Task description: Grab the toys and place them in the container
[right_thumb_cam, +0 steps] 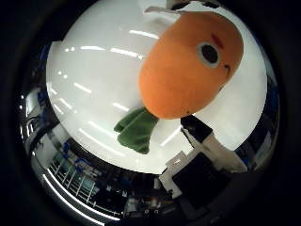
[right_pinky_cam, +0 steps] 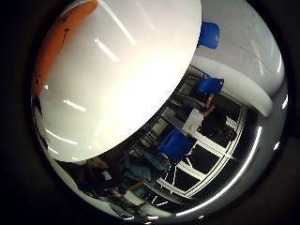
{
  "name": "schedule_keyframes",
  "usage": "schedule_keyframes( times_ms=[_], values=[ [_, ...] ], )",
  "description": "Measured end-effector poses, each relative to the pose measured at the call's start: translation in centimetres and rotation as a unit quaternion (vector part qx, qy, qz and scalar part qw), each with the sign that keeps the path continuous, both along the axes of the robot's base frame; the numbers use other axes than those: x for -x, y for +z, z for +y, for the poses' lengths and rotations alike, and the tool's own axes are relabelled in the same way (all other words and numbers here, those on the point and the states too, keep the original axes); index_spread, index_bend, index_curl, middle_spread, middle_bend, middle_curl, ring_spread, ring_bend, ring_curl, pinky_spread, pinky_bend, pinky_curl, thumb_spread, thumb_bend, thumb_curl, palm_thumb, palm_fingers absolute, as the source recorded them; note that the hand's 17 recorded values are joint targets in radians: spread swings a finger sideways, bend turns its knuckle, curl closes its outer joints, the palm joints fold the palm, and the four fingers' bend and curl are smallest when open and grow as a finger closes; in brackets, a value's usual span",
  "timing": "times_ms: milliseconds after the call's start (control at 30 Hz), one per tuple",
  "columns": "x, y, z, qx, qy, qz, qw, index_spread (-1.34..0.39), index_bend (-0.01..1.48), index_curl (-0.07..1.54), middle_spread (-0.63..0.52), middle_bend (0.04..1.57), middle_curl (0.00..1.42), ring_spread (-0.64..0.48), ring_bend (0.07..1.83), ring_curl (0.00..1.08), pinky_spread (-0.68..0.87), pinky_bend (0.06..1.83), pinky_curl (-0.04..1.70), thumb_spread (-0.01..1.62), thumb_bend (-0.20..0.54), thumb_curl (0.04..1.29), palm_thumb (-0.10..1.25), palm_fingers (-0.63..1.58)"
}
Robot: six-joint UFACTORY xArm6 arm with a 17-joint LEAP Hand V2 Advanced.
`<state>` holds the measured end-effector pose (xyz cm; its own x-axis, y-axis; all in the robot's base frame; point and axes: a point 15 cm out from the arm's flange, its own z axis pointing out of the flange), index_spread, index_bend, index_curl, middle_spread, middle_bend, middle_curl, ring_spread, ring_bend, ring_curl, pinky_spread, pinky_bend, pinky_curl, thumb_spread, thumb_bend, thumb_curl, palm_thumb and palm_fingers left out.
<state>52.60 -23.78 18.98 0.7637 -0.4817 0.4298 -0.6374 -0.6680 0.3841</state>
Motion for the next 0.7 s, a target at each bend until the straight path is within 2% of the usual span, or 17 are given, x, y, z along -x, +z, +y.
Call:
schedule_keyframes(
  times_ms=[133,233,300,367,467,533,600,700],
  values=[
    [0.0,0.1,-0.1,0.0,0.0,0.0,1.0,-0.47,0.19,0.35,-0.2,0.3,0.34,-0.08,0.4,0.25,0.26,0.27,0.21,0.96,-0.023,0.43,0.84,0.5],
    [0.1,0.2,-0.3,0.001,0.001,0.001,1.0,-0.47,0.16,0.34,-0.28,0.43,0.39,-0.23,0.55,0.28,0.07,0.25,0.19,0.96,-0.024,0.43,0.85,0.74],
    [0.2,0.6,-0.4,0.001,0.001,-0.002,1.0,-0.45,0.14,0.32,-0.31,0.53,0.44,-0.31,0.7,0.33,-0.13,0.38,0.2,0.96,-0.023,0.43,0.85,0.99],
    [0.6,0.5,-0.5,0.001,-0.001,0.0,1.0,-0.45,0.17,0.32,-0.33,0.6,0.49,-0.35,0.79,0.38,-0.36,0.52,0.23,0.95,-0.024,0.43,0.86,1.13],
    [1.1,0.7,-0.5,0.0,-0.002,0.001,1.0,-0.44,0.3,0.4,-0.32,0.75,0.56,-0.34,0.9,0.44,-0.54,0.69,0.29,0.96,-0.025,0.43,0.85,1.33],
    [1.5,1.0,-0.8,-0.001,-0.006,-0.001,1.0,-0.41,0.51,0.52,-0.28,0.89,0.62,-0.3,1.0,0.49,-0.56,0.81,0.34,0.98,-0.023,0.42,0.85,1.35],
    [1.9,1.5,-1.1,0.0,-0.011,-0.002,1.0,-0.39,0.63,0.59,-0.25,0.98,0.66,-0.28,1.09,0.52,-0.52,0.94,0.41,1.0,-0.019,0.42,0.86,1.36],
    [2.1,2.6,-1.4,0.0,-0.013,-0.008,1.0,-0.34,0.82,0.72,-0.22,1.11,0.73,-0.25,1.22,0.59,-0.42,1.13,0.51,1.03,-0.012,0.42,0.89,1.25]
  ],
)
